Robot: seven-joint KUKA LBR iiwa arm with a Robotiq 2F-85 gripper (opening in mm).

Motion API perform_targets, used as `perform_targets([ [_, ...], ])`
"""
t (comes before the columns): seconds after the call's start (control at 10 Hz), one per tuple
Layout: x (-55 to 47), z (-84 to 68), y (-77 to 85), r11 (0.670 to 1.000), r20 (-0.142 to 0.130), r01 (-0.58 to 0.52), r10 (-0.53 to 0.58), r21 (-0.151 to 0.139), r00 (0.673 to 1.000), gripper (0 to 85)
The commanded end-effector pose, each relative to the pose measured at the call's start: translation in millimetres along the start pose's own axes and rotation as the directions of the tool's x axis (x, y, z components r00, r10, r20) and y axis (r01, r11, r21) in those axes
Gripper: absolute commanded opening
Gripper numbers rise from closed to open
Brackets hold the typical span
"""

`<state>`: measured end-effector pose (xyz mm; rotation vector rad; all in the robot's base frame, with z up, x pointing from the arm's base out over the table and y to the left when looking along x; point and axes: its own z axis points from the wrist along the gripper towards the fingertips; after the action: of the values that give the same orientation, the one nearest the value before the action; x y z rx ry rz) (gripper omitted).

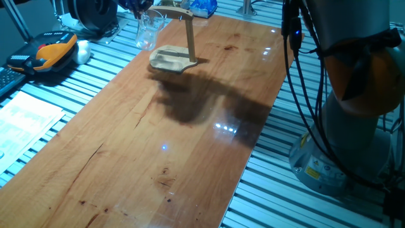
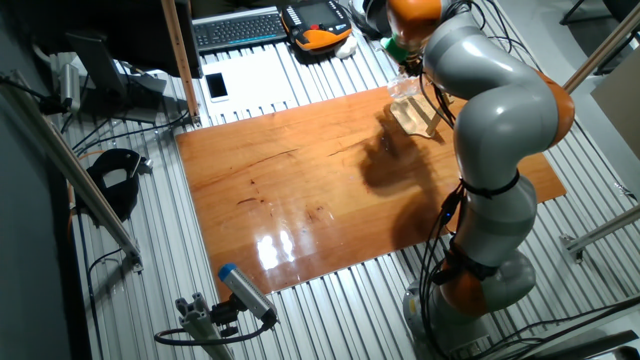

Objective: Put the cup on the cup rack

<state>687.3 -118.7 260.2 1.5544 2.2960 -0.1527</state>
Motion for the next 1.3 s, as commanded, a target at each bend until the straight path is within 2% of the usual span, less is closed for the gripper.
perform_targets([
  [0.0,0.2,0.0,0.0,1.000,0.000,0.008,-0.008,-0.001,1.000,0.0],
  [0.6,-0.5,-0.3,-0.3,1.000,-0.016,0.030,-0.030,0.004,0.999,0.0],
  [0.9,-1.4,0.1,-1.8,1.000,-0.027,0.024,-0.024,-0.013,0.999,0.0],
  [1.1,-1.0,0.0,-1.3,1.000,-0.019,0.004,-0.005,-0.013,1.000,0.0],
  [1.2,-1.3,-0.1,-1.5,1.000,-0.014,-0.004,0.004,-0.003,1.000,0.0],
])
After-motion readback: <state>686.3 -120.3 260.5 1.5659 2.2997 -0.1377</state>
